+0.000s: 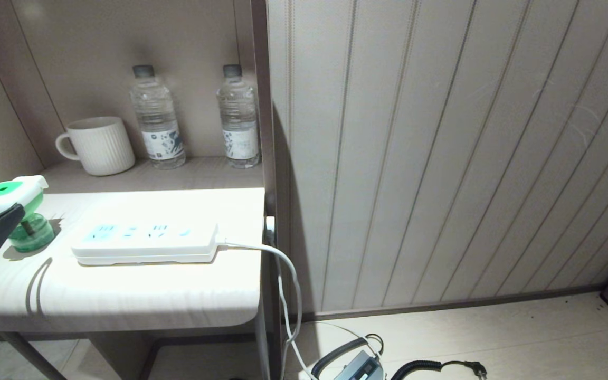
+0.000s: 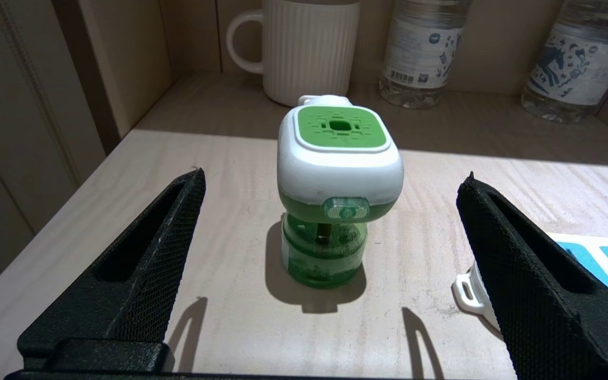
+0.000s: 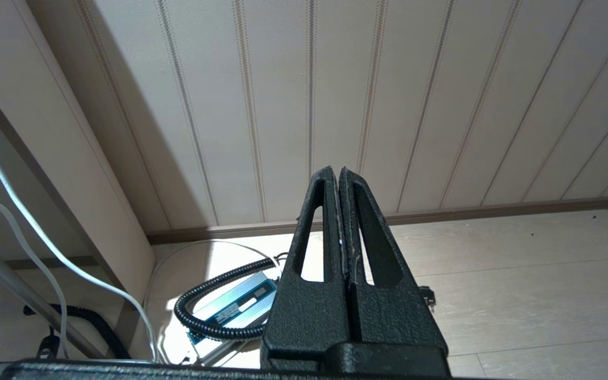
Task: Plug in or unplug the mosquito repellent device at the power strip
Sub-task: Pick up the mosquito repellent liquid
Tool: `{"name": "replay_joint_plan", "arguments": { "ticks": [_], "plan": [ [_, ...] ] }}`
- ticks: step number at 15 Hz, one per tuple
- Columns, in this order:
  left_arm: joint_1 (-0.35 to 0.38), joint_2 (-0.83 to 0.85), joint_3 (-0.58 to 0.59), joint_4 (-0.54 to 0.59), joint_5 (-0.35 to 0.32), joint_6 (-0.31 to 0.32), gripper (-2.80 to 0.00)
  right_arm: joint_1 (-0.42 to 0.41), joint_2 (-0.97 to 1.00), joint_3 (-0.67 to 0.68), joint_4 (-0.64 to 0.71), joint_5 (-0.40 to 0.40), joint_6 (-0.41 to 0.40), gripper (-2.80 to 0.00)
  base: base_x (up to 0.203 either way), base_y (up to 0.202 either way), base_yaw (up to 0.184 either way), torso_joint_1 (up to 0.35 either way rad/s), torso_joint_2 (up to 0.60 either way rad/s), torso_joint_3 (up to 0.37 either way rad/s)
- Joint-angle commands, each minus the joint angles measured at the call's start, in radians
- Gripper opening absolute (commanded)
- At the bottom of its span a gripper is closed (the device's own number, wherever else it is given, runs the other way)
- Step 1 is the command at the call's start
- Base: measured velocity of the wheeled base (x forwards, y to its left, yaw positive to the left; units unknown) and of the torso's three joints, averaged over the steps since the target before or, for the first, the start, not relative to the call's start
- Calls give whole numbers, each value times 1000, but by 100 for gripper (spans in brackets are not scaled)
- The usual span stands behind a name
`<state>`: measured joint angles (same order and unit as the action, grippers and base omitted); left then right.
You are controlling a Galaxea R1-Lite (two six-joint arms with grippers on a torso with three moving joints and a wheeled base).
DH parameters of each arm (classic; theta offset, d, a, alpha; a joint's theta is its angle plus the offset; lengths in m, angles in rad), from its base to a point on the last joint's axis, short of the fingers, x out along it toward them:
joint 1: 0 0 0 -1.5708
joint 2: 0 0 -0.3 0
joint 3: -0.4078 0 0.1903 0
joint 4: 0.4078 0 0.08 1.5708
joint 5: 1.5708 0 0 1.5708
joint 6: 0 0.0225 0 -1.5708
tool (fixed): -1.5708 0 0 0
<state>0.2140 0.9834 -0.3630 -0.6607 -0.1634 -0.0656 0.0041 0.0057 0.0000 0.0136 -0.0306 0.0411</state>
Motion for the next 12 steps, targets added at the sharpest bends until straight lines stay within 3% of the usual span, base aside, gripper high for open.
{"name": "replay_joint_plan", "arguments": {
  "ticks": [1, 5, 12],
  "plan": [
    [4, 26, -13, -5, -3, -7, 0, 1, 0, 0, 0, 0, 0, -280, 0, 0, 0, 0, 0, 0],
    [36, 70, -20, -19, -31, -9, 0, 1, 0, 0, 0, 0, 0, -280, 0, 0, 0, 0, 0, 0],
    [-7, 104, -36, 18, -30, -18, 0, 1, 0, 0, 0, 0, 0, -280, 0, 0, 0, 0, 0, 0]
  ]
}}
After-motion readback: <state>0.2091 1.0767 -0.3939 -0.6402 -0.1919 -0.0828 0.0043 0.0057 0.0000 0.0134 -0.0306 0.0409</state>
